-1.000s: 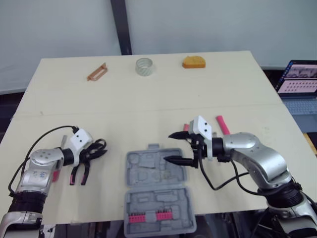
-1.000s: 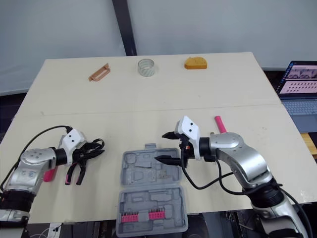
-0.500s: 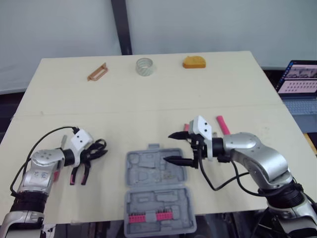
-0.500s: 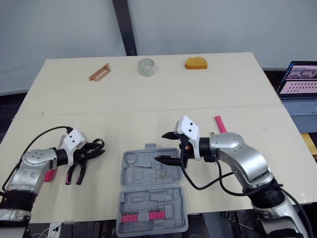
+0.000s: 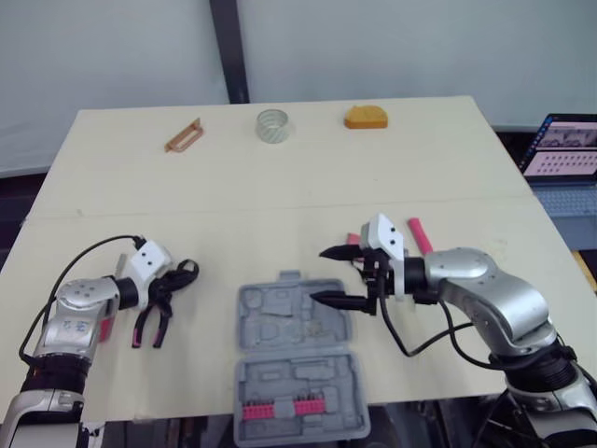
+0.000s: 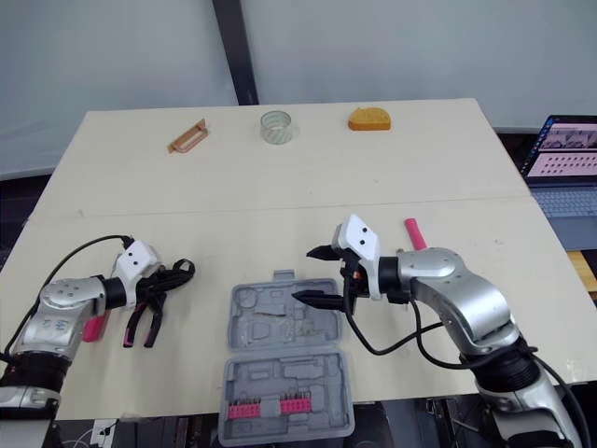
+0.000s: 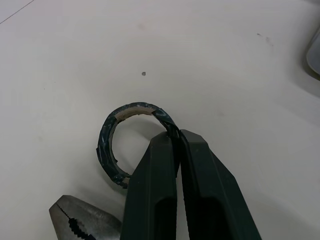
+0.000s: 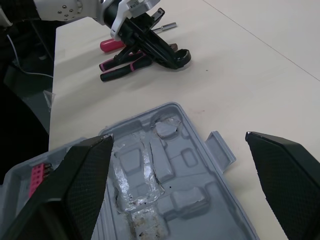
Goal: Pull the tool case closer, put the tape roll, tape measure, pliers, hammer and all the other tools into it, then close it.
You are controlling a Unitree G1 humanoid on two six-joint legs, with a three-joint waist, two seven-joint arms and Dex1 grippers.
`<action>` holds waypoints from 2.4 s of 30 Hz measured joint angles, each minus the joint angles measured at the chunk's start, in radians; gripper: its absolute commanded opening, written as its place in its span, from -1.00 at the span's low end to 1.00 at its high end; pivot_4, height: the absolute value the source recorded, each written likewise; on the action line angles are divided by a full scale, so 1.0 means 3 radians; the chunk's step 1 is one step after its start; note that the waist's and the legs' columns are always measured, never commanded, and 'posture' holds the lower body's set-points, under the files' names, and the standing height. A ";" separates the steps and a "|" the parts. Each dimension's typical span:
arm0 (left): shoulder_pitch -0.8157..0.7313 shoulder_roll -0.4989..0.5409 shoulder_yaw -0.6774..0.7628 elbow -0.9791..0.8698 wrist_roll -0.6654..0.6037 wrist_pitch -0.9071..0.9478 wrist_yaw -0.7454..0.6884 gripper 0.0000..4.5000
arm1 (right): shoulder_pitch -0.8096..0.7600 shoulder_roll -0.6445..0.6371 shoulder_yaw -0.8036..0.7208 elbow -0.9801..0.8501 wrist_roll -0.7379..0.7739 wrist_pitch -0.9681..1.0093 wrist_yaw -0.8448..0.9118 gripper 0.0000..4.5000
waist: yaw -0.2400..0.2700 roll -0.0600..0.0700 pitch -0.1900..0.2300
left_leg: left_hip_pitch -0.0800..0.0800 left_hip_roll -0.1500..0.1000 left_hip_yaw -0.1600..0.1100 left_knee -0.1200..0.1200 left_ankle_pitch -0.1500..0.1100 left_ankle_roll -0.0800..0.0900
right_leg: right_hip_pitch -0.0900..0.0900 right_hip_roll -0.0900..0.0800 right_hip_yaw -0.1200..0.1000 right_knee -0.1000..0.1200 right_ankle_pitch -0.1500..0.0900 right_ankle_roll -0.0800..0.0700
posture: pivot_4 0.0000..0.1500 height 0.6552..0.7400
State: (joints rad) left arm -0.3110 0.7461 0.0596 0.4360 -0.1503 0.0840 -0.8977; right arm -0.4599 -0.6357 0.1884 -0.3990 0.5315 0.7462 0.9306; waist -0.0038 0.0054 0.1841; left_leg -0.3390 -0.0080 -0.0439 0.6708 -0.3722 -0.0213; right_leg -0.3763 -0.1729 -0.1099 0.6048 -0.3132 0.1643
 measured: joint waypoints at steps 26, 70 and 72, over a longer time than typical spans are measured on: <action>-0.0183 0.0153 -0.0697 -0.1774 -0.0385 0.1352 -0.0840 -0.99 | 0.0339 -0.0647 -0.0498 -0.0444 0.0163 -0.0082 0.0163 1.00 | 0.0025 -0.0003 0.0002 | -0.0012 0.0000 -0.0002 0.0013 -0.0003 0.0002 | 0.0000 0.0000 0.0000 -0.0001 0.0000 0.0000 | 1.00 1.00; -0.0385 -0.0090 -0.1052 -0.1385 -0.0085 0.1357 -0.0828 -0.99 | 0.0570 -0.0741 -0.0647 -0.0632 0.0224 -0.0088 0.0028 1.00 | 0.0088 -0.0006 0.0003 | -0.0020 0.0001 -0.0003 0.0030 -0.0005 0.0005 | 0.0000 0.0002 0.0000 0.0000 0.0000 -0.0001 | 1.00 1.00; -0.0385 -0.0090 -0.1052 -0.1383 -0.0072 0.1357 -0.0828 -0.99 | 0.0569 -0.0740 -0.0647 -0.0633 0.0224 -0.0088 0.0024 1.00 | 0.0088 -0.0006 0.0003 | -0.0020 0.0001 -0.0003 0.0030 -0.0005 0.0005 | 0.0000 0.0002 0.0000 0.0000 0.0000 -0.0001 | 1.00 1.00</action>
State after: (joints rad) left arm -0.4265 0.7190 -0.2561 0.0211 -0.1718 0.4911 -1.1462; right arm -0.2891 -0.8578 -0.0057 -0.5888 0.5988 0.7199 0.9378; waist 0.0227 0.0038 0.1850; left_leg -0.3449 -0.0077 -0.0447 0.6798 -0.3735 -0.0199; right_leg -0.3763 -0.1723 -0.1100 0.6047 -0.3131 0.1641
